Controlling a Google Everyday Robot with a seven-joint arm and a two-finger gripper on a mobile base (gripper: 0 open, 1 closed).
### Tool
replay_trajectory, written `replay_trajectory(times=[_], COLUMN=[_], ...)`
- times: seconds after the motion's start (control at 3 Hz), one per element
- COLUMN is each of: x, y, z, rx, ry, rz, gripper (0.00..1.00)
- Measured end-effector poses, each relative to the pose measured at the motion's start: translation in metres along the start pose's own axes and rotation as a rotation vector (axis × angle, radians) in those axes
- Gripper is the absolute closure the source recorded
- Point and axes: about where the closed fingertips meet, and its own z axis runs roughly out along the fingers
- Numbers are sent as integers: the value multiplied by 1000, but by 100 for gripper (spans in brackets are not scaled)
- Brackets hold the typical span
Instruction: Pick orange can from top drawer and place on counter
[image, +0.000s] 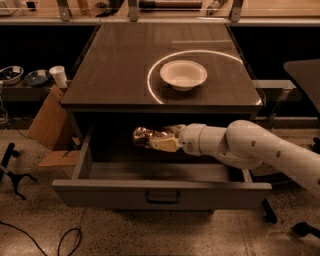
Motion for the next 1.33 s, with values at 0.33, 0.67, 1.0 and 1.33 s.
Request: replay_trajectory(times=[0.33, 0.67, 1.0, 1.33], x=[-24, -43, -59, -87], y=[13, 40, 67, 80], z=[-24, -47, -59, -74], rx=[-66, -158, -231, -241], ry=[-10, -17, -24, -34], rz=[-62, -121, -167, -203], gripper=[100, 100, 100, 100])
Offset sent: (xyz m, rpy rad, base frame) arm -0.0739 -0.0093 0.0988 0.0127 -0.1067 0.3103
